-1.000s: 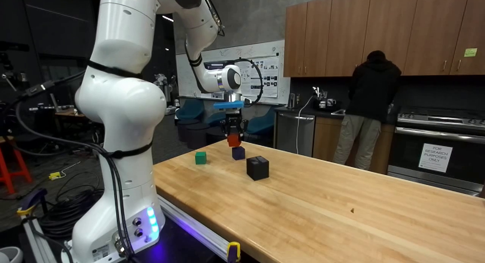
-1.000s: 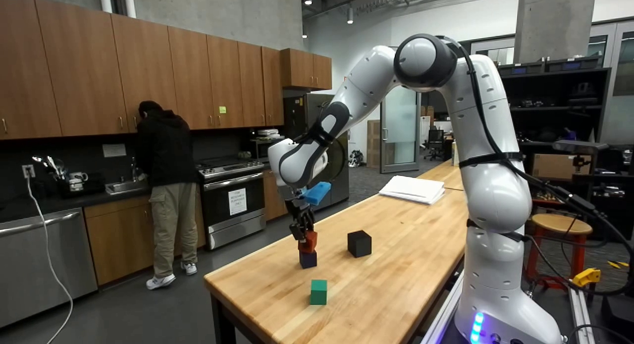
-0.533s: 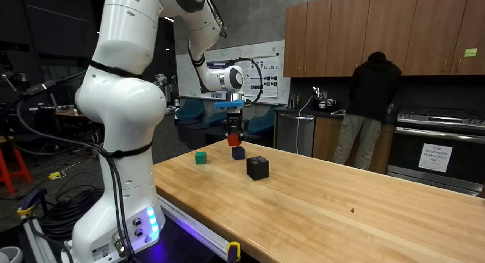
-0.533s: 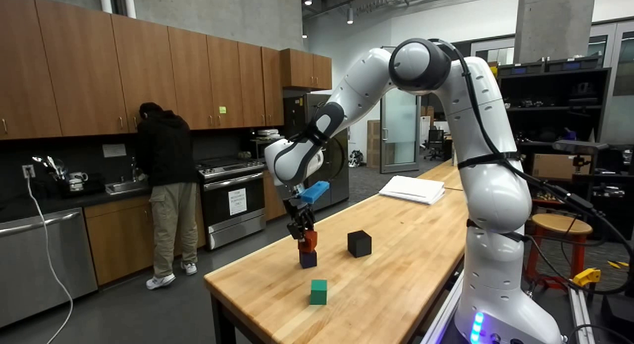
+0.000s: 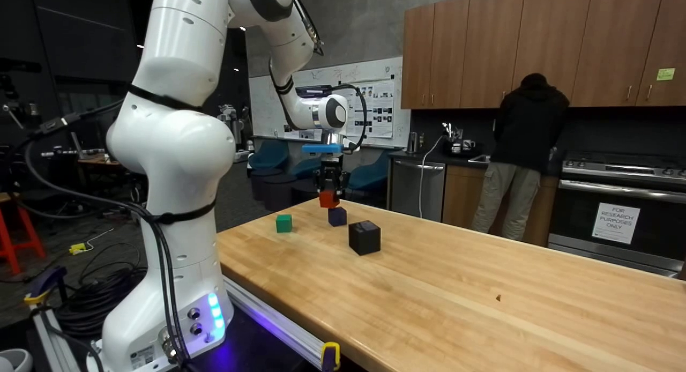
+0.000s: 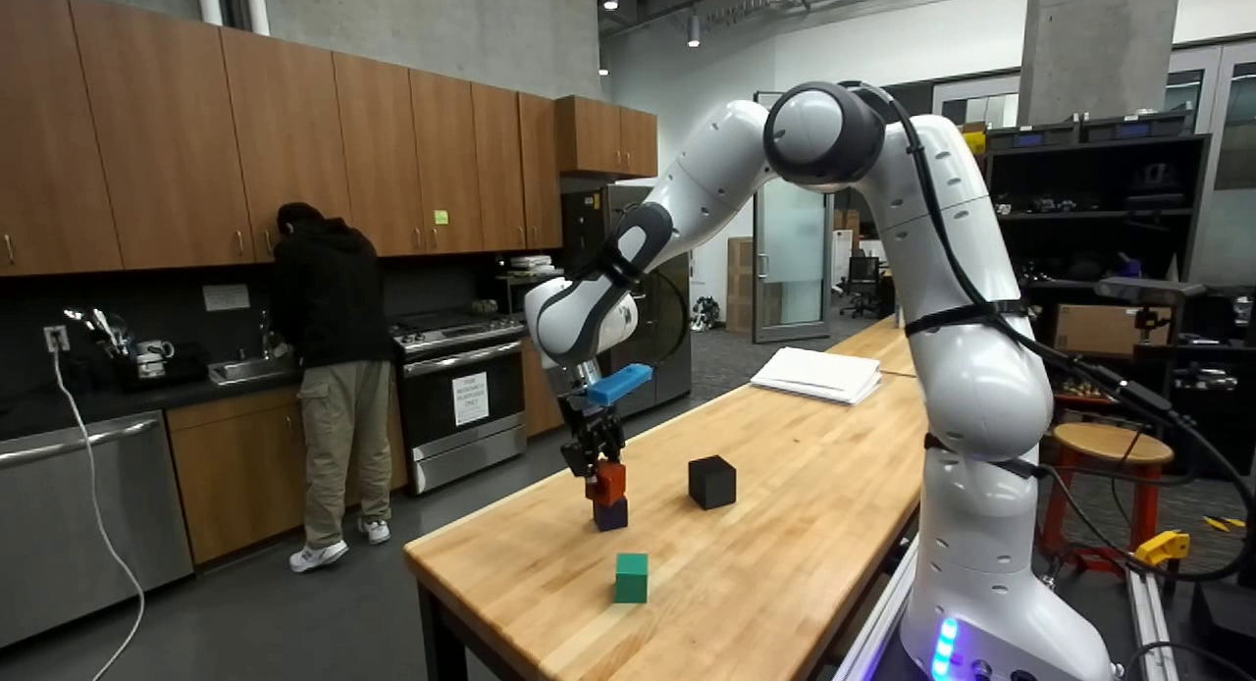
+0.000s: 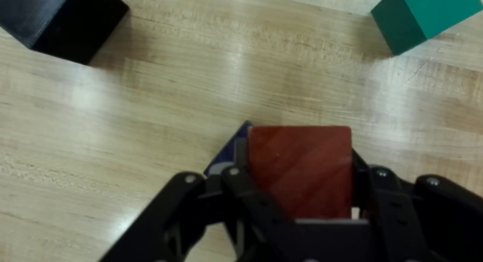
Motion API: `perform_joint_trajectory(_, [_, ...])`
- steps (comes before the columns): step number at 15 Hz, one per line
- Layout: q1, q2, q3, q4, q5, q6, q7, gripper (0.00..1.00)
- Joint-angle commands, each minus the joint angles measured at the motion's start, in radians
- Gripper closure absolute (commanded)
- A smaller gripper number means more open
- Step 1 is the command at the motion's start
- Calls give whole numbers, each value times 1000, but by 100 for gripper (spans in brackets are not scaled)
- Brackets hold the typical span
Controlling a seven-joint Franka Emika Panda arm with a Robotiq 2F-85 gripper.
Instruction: Put the red cube on top of the black cube to the left
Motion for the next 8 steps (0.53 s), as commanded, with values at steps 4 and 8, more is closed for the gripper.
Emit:
perform_joint_trajectory(4, [-2,11,-20,21,41,-5,68,70])
perform_joint_trajectory(8, [-9,8,-26,21,82,-8,96,70])
